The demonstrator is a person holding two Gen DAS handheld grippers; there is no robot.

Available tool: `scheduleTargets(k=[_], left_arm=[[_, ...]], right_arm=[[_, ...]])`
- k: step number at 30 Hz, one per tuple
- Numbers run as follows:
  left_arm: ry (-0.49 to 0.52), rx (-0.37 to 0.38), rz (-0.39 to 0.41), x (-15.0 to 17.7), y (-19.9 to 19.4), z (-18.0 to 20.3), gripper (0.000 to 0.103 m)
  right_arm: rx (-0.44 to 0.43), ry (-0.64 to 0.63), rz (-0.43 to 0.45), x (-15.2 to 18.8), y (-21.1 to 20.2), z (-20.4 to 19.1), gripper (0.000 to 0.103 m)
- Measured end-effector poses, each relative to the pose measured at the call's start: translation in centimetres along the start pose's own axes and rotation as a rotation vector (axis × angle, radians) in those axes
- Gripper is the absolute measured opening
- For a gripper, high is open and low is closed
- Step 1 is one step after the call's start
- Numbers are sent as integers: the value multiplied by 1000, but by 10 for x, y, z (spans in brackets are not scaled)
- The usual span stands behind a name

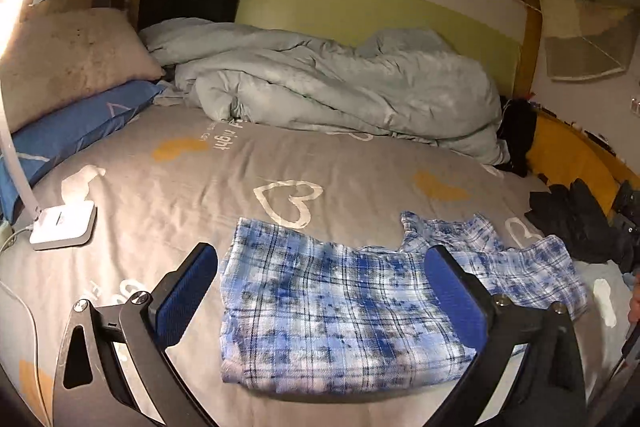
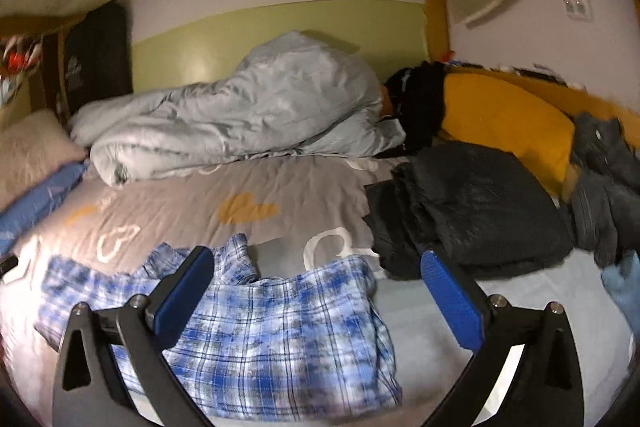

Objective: Fold large clothes

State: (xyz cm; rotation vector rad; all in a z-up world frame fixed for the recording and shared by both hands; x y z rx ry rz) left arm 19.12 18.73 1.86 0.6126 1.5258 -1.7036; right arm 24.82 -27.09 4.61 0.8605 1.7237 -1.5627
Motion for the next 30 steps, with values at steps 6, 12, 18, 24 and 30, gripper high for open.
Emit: scheduleTargets(k=[6, 12, 18, 24, 30], left_arm=[[30, -26, 11, 5, -7, 4, 103], [86, -20, -5, 13, -4, 24, 103], [192, 8, 22, 23, -7, 49, 103], [218, -1, -47, 38, 12, 63, 103], [217, -14, -81, 45, 25, 64, 103]], right_arm=[[24, 45, -24, 11, -8, 17, 103], [76, -27, -36, 21, -12, 17, 103], [-11, 23, -161, 41, 1, 20, 103], [-139, 300, -403, 79, 35, 45, 103], [-163, 473, -556, 120, 67, 62, 87]])
Point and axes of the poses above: each gripper's, at about its wrist camera, not at the fingertips, and y roughly the way its jaws point, z to its right, x to its underside, the point moved 6 cm from there along y, roughly the way its jaws point, and after that the axes turned 8 degrees about -z, right-handed, at the moved point
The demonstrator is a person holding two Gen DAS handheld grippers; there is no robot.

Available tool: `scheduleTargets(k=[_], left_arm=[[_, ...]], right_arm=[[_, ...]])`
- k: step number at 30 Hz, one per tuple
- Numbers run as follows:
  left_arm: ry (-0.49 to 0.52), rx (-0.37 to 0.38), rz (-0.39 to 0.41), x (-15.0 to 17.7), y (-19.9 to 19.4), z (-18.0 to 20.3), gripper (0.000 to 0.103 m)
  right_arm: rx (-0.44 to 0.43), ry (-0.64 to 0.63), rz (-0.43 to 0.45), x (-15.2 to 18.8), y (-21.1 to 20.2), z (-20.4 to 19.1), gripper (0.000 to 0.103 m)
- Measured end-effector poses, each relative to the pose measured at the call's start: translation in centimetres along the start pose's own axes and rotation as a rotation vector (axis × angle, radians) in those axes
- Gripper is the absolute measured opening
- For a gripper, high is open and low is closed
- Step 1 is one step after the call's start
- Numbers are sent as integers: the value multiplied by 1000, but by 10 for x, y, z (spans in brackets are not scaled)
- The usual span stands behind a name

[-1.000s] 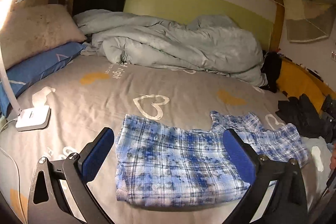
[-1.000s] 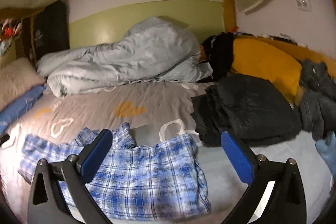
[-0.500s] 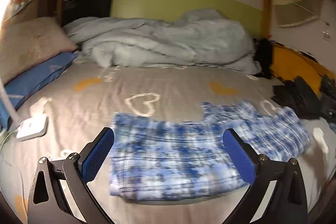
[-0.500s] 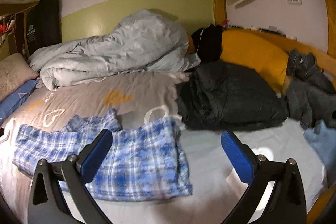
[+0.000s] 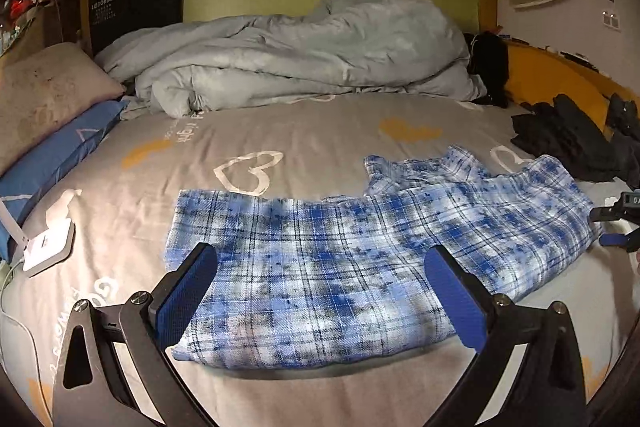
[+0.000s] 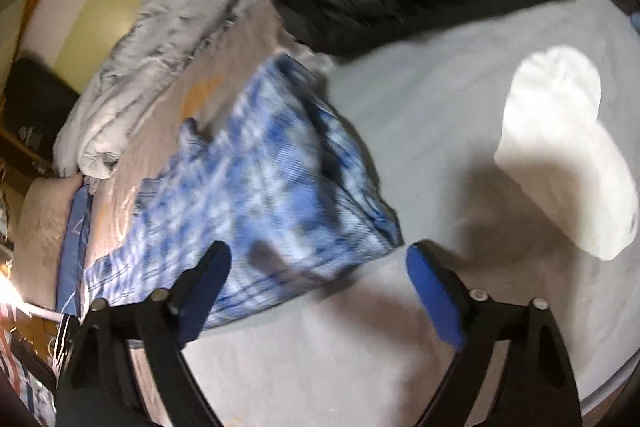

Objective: Fold large clothes

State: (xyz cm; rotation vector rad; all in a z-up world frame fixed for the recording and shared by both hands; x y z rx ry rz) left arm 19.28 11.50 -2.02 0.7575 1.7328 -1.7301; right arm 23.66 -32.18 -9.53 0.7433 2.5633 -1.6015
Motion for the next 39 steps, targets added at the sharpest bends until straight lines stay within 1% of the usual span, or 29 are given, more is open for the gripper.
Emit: scheduleTargets(k=[2, 3, 4, 5, 6, 7, 8, 10, 11, 13, 14, 15, 16, 19, 22, 24, 26, 28, 31, 33, 34, 36, 37, 39], left_arm=[[-7, 8, -3, 0, 1, -1, 103], [-9, 10, -3, 0, 1, -1, 103], [-9, 11, -5, -1, 2, -1, 103], [-7, 9, -7, -1, 3, 0, 103], [-2, 4, -8, 0, 3, 0, 103], [1, 0, -7, 0, 3, 0, 103], [4, -3, -5, 0, 2, 0, 103], [5, -7, -1, 0, 1, -1, 103], [3, -6, 1, -1, 0, -1, 103], [-5, -2, 6, -2, -3, -2, 103], [-9, -3, 11, -3, -4, -3, 103], [-12, -4, 17, -5, -6, -3, 103], [-15, -5, 23, -5, -8, -4, 103], [-22, -12, 39, -9, -13, -7, 103], [-35, -12, 41, -11, -13, -11, 103], [-42, -11, 35, -11, -13, -12, 103], [-43, -10, 32, -10, -12, -13, 103], [-40, -11, 38, -10, -14, -14, 103], [-30, -14, 45, -10, -17, -14, 103], [-30, -13, 46, -10, -17, -15, 103], [-32, -10, 44, -11, -17, -15, 103], [-38, -3, 40, -11, -16, -14, 103], [-40, 0, 36, -12, -15, -14, 103], [-42, 0, 31, -11, -13, -15, 103]], right_arm=[[-37, 18, 19, 0, 5, 1, 86], [-56, 22, 31, -1, 6, 1, 84], [-68, 24, 42, -3, 7, 0, 78], [-66, 30, 53, -4, 8, 1, 70], [-42, 52, 62, -3, 11, 3, 65], [-20, 73, 67, -3, 12, 5, 51], [-4, 89, 78, -2, 11, 5, 34], [23, 74, 102, -4, 6, -1, 20], [45, 51, 123, -7, 1, -6, 17], [111, -56, 217, -7, -12, -27, 15], [145, -136, 281, -5, -22, -44, 15], [159, -197, 324, -2, -29, -58, 14], [160, -235, 348, 0, -34, -66, 14], [127, -413, 438, 18, -51, -113, 14], [110, -583, 483, 42, -53, -156, 14], [86, -657, 462, 57, -43, -176, 14], [60, -706, 403, 72, -21, -195, 14], [77, -766, 348, 86, 1, -207, 13], [92, -820, 289, 103, 28, -211, 13], [87, -845, 230, 112, 40, -205, 13], [81, -847, 223, 114, 44, -206, 13], [42, -851, 189, 115, 44, -203, 14], [21, -844, 174, 116, 41, -200, 16], [-48, -814, 116, 114, 43, -200, 17]])
Point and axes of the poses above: each gripper's, at about its wrist camera, not at the fingertips, and y roughly the way its jaws point, z to its right, x to its underside, the point moved 6 cm from there along y, roughly the way its jaws point, and after that the axes turned 8 degrees about -z, right-handed, at the moved point
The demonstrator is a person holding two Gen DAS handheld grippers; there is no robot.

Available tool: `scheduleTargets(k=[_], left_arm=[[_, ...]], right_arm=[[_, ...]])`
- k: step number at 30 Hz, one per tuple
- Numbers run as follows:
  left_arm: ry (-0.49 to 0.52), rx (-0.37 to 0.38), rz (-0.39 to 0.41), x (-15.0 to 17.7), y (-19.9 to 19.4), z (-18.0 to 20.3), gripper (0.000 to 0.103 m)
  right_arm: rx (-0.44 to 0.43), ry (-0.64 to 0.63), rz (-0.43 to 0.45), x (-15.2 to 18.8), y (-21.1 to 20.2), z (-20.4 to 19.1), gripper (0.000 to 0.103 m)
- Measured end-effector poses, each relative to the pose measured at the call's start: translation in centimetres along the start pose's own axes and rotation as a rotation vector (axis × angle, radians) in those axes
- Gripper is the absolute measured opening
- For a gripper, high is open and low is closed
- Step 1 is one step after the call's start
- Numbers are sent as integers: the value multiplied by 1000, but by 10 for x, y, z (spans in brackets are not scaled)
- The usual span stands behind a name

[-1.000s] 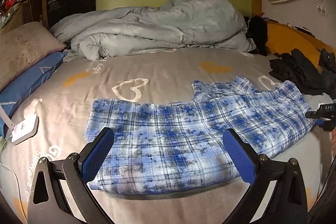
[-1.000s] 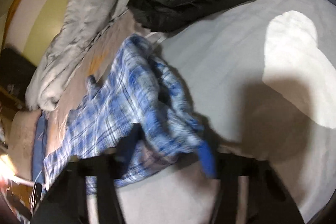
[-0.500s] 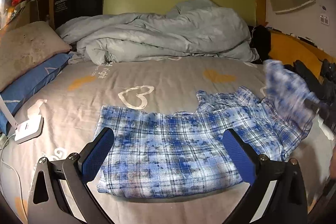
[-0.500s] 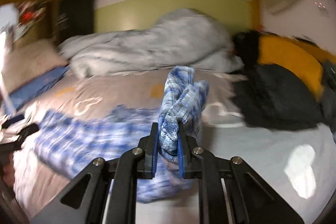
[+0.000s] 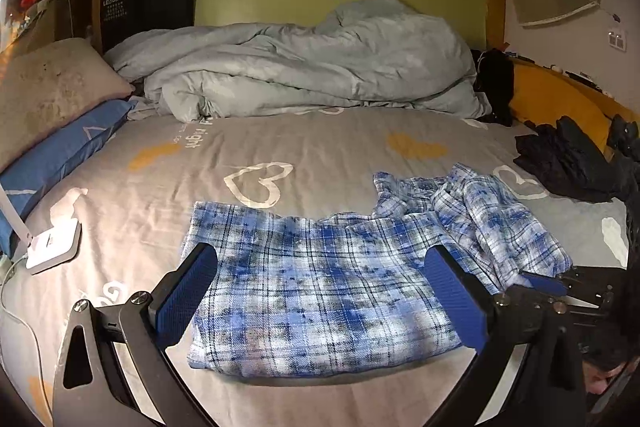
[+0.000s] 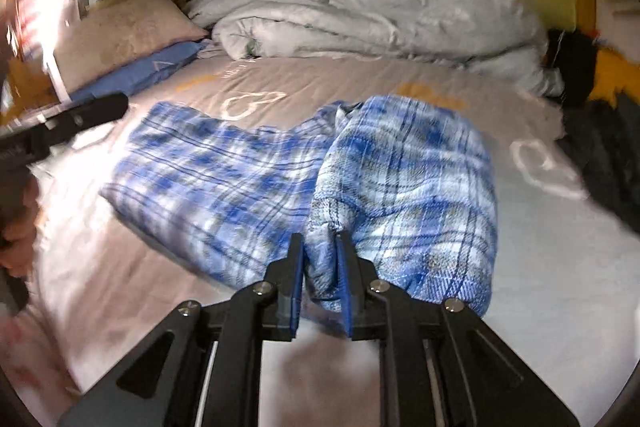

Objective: Fold large clothes

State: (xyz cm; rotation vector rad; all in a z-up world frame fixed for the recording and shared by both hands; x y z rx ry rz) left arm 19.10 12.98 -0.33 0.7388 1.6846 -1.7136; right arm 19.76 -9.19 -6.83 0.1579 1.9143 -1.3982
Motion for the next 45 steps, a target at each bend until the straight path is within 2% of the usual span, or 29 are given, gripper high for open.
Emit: scheduleTargets(k=[3, 5, 6, 8, 9, 11, 14, 18, 23, 24, 27, 32, 36, 39, 41, 42, 44, 45], left_arm=[[3, -1, -4, 0, 1, 0, 103], [3, -3, -2, -1, 0, 0, 103], [3, -2, -2, -1, 0, 0, 103], [3, -3, 3, 0, -2, -1, 103], [1, -4, 5, 0, -3, -2, 103], [-5, -9, 7, -1, -3, -4, 103], [-25, -9, -3, -1, -1, -8, 103], [-48, 8, -22, 0, 3, -11, 103], [-34, 28, -26, 0, 5, -7, 103], [-29, 51, -29, 0, 5, -4, 103], [-42, 127, -50, -3, 7, 11, 103], [-144, 402, -176, -13, 24, 55, 103], [-199, 541, -296, -12, 57, 103, 103], [-239, 617, -356, -9, 78, 134, 102], [-269, 657, -396, -4, 93, 151, 101], [-287, 654, -420, -1, 103, 156, 99], [-331, 642, -443, 2, 116, 160, 82], [-339, 651, -443, 2, 121, 162, 59]], right_arm=[[-93, 55, -22, 0, -1, 2, 28], [-132, 69, -22, -1, -6, 1, 43], [-150, 75, -9, -2, -11, 0, 47], [-152, 78, 25, -5, -23, -1, 57], [-134, 72, 57, -8, -33, -1, 59], [-99, 74, 107, -12, -45, 3, 71], [17, 152, 176, -20, -59, 27, 74], [46, 300, 179, -23, -62, 69, 75], [75, 365, 138, -22, -61, 100, 75], [58, 346, 96, -21, -57, 99, 75], [61, 255, 57, -13, -59, 89, 75], [135, 45, -13, 6, -47, 65, 75], [165, 78, -88, 28, -26, 76, 74], [166, 139, -92, 34, -22, 87, 74], [167, 157, -65, 32, -24, 92, 74], [167, 156, -54, 30, -24, 93, 75], [152, 142, -58, 26, -19, 93, 74], [143, 141, -63, 24, -15, 92, 75]])
Point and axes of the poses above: each gripper's, at about its wrist camera, not at the fingertips, and y roughly the way its jaws point, z to its right, x to its underside, the point moved 6 cm from there along y, roughly the way its jaws point, and after that the axes turned 8 degrees about -z, right-handed, at the moved point
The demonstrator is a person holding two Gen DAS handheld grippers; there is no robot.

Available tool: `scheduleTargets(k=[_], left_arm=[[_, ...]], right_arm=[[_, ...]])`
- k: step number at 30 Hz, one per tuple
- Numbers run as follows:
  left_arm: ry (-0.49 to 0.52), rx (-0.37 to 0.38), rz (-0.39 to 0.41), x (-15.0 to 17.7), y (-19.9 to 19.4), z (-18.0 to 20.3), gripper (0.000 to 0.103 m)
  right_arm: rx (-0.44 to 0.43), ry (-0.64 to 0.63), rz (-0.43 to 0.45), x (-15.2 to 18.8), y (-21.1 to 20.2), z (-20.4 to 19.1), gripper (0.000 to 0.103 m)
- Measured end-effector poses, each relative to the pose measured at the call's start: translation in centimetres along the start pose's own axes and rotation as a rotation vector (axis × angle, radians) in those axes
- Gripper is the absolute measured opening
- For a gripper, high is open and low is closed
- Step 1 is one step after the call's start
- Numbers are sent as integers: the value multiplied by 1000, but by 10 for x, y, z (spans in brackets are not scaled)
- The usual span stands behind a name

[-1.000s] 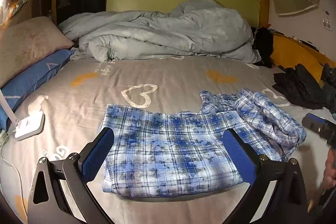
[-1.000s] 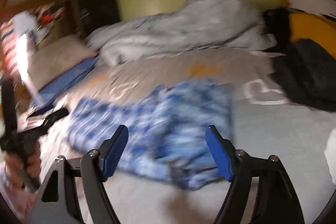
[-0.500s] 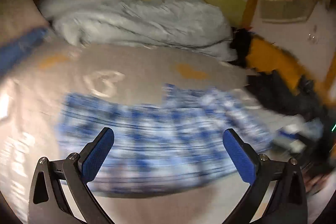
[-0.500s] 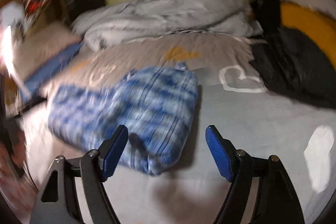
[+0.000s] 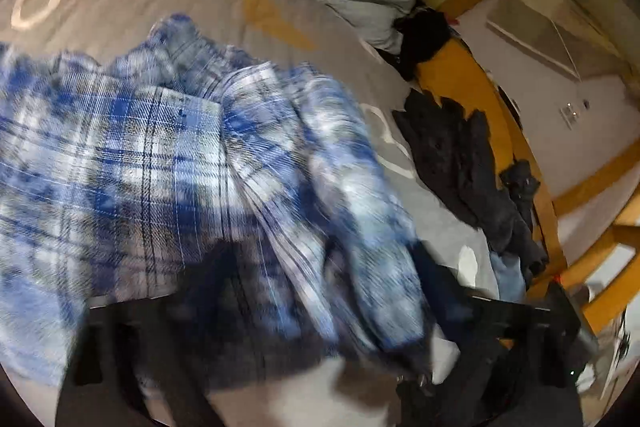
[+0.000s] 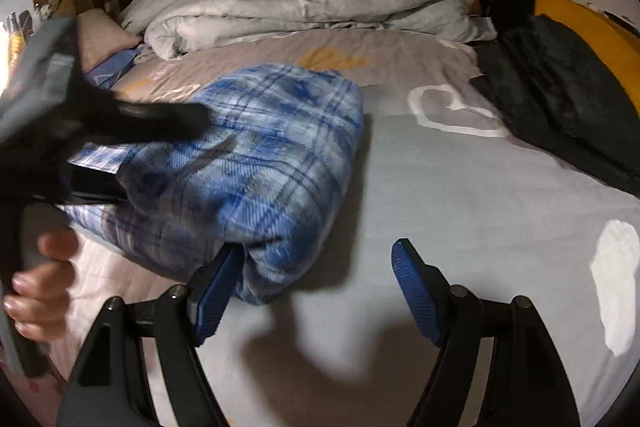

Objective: Fold large clothes

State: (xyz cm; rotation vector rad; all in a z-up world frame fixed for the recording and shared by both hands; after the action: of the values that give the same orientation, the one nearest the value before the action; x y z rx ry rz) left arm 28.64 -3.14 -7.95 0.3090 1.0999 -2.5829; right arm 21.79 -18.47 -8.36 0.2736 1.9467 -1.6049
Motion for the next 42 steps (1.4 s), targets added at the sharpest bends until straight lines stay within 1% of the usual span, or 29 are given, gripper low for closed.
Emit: scheduleTargets(k=[1, 2, 4, 5, 7, 8, 10, 11, 12, 13, 14, 15, 16, 18, 19, 20, 23, 24, 25, 27, 29, 31, 32, 34, 37, 39, 40, 42], left_arm=[[9, 14, -6, -1, 3, 1, 29], [12, 26, -10, -2, 3, 2, 22], [19, 56, 37, -4, -10, 4, 15], [39, 54, 55, -4, -17, 7, 15], [110, -5, 85, -4, -29, 14, 15], [143, -28, 95, -4, -34, 18, 15], [178, -43, 96, -2, -39, 22, 15], [180, -57, 94, -2, -40, 21, 15], [176, -75, 92, -2, -39, 19, 15], [167, -98, 92, -3, -37, 15, 15], [150, -141, 90, -4, -34, 8, 15], [122, -189, 81, -5, -30, -1, 15], [90, -197, 66, -4, -26, -12, 15], [49, -166, 29, -2, -16, -24, 16], [53, -168, 18, 0, -14, -25, 16], [63, -175, 17, 2, -12, -24, 16], [82, -201, 17, 5, -11, -22, 17], [77, -203, 14, 6, -11, -24, 18], [70, -203, 13, 6, -8, -25, 19], [66, -207, 18, 12, -7, -28, 23], [99, -231, 25, 17, -13, -29, 27], [138, -263, 10, 20, -15, -27, 35], [151, -274, 0, 23, -17, -26, 36], [187, -318, 8, 27, -26, -22, 43], [217, -340, 34, 30, -40, -20, 48], [221, -355, 33, 30, -39, -22, 50], [216, -359, 28, 32, -38, -24, 51], [209, -380, 14, 35, -31, -27, 52]], right_arm=[[-4, 7, -3, -2, 4, 0, 75], [-4, 16, -11, -3, 10, 1, 75], [-7, 25, -15, -4, 15, 0, 75], [-14, 29, -15, -5, 18, 0, 75], [-23, 16, -18, -7, 19, -5, 75], [-21, -1, -12, -7, 17, -9, 75], [4, -87, 44, -8, 9, -21, 74], [45, -130, 79, -8, 3, -28, 74], [124, -158, 100, -9, 2, -32, 74], [173, -154, 88, -10, 5, -30, 75], [180, -136, 73, -10, 8, -26, 75], [165, -82, 42, -9, 13, -17, 75], [140, -22, 10, -7, 17, -7, 75], [91, 44, -33, -5, 19, 6, 75], [102, 43, -44, -4, 19, 9, 75], [131, 29, -46, -3, 18, 10, 75], [196, -5, -37, 4, 18, 6, 75], [200, -11, -43, 6, 19, 7, 75], [194, -14, -48, 6, 19, 7, 75], [139, -26, -65, 8, 16, 6, 75], [96, -29, -81, 6, 13, 10, 75], [35, -26, -86, 9, 2, 11, 75], [12, -28, -80, 9, -4, 11, 75], [-23, -36, -56, 8, -16, 9, 75], [-85, 0, 30, -1, -43, 12, 75], [-103, 33, 80, -6, -55, 16, 76], [-95, 43, 96, -9, -57, 18, 76], [-56, 50, 86, -14, -52, 21, 76]])
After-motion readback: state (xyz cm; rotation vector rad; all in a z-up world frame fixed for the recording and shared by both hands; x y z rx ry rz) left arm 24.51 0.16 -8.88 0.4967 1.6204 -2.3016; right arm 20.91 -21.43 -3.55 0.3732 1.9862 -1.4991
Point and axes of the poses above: each gripper's, at about its wrist camera, not at the fingertips, and y roughly the way its jaws point, z to its right, x to its underside, the point moved 6 cm from there along y, roughly the way its jaws point, and after that the axes turned 8 degrees about -z, right-handed, at the moved point
